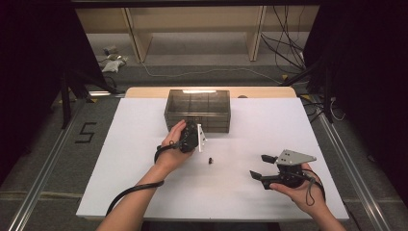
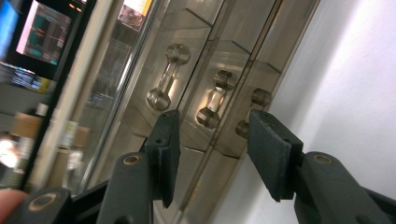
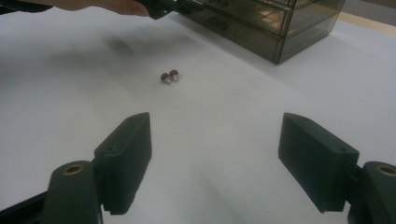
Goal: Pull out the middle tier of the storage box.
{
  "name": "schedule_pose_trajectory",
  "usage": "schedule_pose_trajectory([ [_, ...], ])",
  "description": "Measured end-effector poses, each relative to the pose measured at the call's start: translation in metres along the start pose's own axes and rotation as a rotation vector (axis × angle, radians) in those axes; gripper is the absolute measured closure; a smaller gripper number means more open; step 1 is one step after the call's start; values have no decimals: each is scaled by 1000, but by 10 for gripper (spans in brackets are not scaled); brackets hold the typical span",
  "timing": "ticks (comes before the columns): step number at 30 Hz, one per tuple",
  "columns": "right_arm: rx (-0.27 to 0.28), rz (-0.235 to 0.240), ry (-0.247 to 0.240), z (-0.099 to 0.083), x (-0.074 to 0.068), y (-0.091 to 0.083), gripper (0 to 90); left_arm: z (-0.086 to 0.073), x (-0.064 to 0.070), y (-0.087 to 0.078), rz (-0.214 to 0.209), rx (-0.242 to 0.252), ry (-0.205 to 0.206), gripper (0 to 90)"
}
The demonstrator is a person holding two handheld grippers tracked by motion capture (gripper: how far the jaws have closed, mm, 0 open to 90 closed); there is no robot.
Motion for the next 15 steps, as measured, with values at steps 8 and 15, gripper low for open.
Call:
schedule_pose_trajectory([
  [8, 5, 4, 2, 0, -1, 1, 266, -5, 7, 9, 49, -21, 115, 619],
  [15, 0, 9, 2, 0, -2, 1, 266, -7, 10, 14, 69, -24, 153, 666],
])
Point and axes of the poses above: each handheld gripper's, and its own axes: y roughly forward along the jaws, z roughly out of its top, x roughly to its right, the point moved 4 cm from there along y, roughly forward along the jaws, and after that the axes turned 7 degrees about x, right-handed, at the moved point
